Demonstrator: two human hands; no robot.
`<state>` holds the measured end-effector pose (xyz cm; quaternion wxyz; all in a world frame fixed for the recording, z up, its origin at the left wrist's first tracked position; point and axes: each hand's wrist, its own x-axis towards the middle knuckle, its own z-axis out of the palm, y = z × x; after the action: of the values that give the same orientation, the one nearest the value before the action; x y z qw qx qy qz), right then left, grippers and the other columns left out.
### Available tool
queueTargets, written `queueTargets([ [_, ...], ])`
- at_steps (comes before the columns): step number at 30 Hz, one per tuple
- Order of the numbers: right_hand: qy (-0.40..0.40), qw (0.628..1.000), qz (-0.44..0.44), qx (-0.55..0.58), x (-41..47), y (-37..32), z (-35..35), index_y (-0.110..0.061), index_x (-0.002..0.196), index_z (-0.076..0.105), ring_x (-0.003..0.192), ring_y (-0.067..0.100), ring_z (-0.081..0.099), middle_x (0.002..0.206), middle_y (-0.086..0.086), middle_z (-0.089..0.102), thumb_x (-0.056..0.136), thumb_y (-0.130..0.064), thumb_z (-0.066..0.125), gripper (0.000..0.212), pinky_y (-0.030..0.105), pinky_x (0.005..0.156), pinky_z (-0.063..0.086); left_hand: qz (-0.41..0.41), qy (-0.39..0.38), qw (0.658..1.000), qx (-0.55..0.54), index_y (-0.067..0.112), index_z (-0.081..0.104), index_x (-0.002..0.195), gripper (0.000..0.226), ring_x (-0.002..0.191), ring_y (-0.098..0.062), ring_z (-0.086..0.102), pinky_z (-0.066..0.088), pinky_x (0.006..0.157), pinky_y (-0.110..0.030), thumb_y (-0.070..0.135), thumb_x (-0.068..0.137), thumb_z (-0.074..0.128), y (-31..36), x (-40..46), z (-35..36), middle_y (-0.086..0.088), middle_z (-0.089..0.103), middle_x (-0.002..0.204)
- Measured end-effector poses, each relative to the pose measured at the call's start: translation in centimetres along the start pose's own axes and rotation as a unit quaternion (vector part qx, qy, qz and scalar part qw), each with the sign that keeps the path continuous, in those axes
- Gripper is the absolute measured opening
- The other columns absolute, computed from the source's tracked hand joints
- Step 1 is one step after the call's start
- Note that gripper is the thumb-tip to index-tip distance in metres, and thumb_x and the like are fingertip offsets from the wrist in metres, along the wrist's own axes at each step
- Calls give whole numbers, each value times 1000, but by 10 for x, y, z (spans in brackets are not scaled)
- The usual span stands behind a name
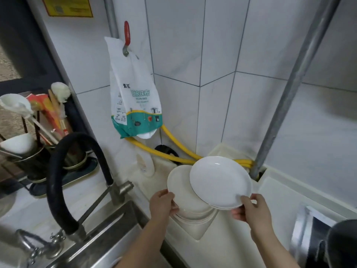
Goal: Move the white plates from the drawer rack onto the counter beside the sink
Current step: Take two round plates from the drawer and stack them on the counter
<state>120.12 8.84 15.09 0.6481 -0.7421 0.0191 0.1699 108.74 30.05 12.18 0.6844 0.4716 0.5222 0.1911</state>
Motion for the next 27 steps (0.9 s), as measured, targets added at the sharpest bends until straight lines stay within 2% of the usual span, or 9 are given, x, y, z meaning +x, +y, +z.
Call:
queueTargets([
  [3,9,1000,6,-6,3,6,4,-10,84,47,44,24,64,47,11,67,87,-9,54,8,36,54,56,-3,-8,1000,26,3,59,118,33,82,-30,64,60,53,-33,6,86,62,-7,12,-1,-17,63,111],
  [5,10,1000,8,-18,4,8,6,-12,82,47,43,24,65,47,11,67,87,-9,53,9,36,54,56,-7,-10,1000,24,1,60,116,31,79,-28,62,59,48,-32,4,85,61,-13,17,-2,-16,62,110],
  [9,2,999,13,-32,1,13,12,-11,83,46,42,24,65,49,13,68,88,-10,53,9,30,49,54,-10,-21,1000,15,3,63,114,30,73,-23,61,59,49,-32,2,84,60,-17,23,-2,-13,62,103],
  [12,-5,999,19,-33,-1,15,16,-10,84,46,41,23,64,49,13,68,89,-11,53,9,27,45,52,-9,-19,1000,13,2,65,109,27,77,-24,59,58,46,-31,0,83,59,-16,27,-2,-13,60,105],
  [15,-8,999,25,-35,-1,16,21,-11,85,46,41,23,64,49,12,68,89,-11,53,8,29,47,52,-7,-17,1000,21,6,65,106,26,85,-30,59,57,44,-31,-3,83,58,-14,29,-3,-14,60,108],
  [20,-14,999,28,-41,1,16,30,-10,86,46,40,23,64,48,11,68,89,-11,52,7,30,49,52,-18,-32,998,41,0,62,117,35,79,-26,57,61,55,-38,-4,83,58,-13,32,-6,-18,59,118],
  [23,-22,998,29,-46,3,16,36,-9,85,45,40,23,65,48,11,68,89,-11,50,7,32,52,53,-10,-34,998,47,3,60,113,31,78,-24,58,61,58,-41,-3,82,60,-13,31,-7,-18,58,117],
  [25,-26,998,28,-51,5,17,41,-9,84,44,40,24,65,49,11,69,89,-12,50,9,33,54,54,-2,-24,999,40,8,56,108,30,82,-25,58,60,55,-39,-1,81,64,-13,30,-9,-14,55,114],
  [27,-32,997,28,-59,6,17,46,-9,85,43,42,26,66,50,11,69,89,-14,50,9,37,61,57,5,-19,999,39,10,54,107,31,92,-30,59,61,60,-42,0,81,66,-13,29,-10,-12,55,113],
])
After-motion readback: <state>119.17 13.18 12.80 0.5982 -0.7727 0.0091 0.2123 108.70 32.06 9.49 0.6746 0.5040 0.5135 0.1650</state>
